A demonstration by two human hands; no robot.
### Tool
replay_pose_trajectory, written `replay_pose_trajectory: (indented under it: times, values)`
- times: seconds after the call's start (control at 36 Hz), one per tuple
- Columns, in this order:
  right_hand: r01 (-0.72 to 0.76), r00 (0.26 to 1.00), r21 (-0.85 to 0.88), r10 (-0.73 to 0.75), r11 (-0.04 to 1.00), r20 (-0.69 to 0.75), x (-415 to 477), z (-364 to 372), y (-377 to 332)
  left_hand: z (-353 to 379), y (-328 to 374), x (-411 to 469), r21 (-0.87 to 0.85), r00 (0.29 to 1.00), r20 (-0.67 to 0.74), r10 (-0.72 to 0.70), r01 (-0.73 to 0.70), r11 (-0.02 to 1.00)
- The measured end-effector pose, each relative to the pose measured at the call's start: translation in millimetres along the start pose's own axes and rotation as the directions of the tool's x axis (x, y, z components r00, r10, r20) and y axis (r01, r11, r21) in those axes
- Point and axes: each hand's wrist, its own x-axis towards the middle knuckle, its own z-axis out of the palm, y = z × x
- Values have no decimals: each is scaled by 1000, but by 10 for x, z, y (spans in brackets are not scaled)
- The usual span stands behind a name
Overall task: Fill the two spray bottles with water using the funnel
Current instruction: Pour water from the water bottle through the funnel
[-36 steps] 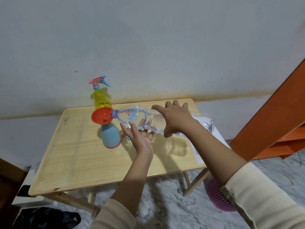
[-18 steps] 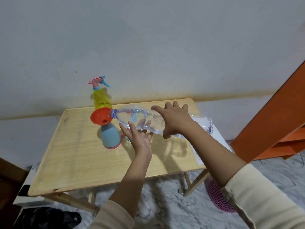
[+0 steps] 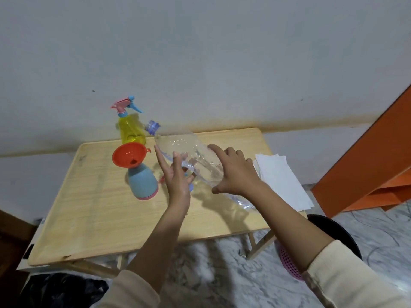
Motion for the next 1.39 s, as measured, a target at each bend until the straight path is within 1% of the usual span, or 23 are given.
replay_pose_trajectory:
  times: [0.11,0.19,0.28,0.39,0.47,0.58,0.75,0.86,1.08,1.28,1.39]
  values:
    - [-36,999,131,38,991,-17,5,77,156,167,42,5,65,990,131,54,-63,996]
    - [-69,995,217,82,974,-52,15,134,293,329,33,22,134,969,223,105,-138,981]
    - [-110,986,279,140,954,-90,55,175,430,490,2,54,219,933,333,137,-218,951]
    - [-160,968,342,215,926,-128,168,221,581,689,-27,128,258,872,463,157,-302,918]
    - [-189,952,409,268,893,-146,274,268,669,807,-25,198,291,846,519,123,-310,905]
    - [-184,939,483,299,856,-172,396,310,764,921,-13,261,322,837,542,80,-295,900]
    - [-144,925,533,305,834,-227,528,360,852,1031,-35,302,347,828,558,55,-293,891]
    - [-152,910,544,332,825,-249,560,414,917,1062,-86,312,356,820,572,26,-276,893]
    - [-103,907,606,324,789,-268,568,483,961,1072,-106,302,343,817,576,32,-277,898]
    - [-74,913,636,310,768,-267,523,493,951,1059,-90,279,373,794,607,13,-300,878]
    - [-81,909,624,314,777,-273,493,479,943,1023,-93,308,369,777,629,25,-327,870]
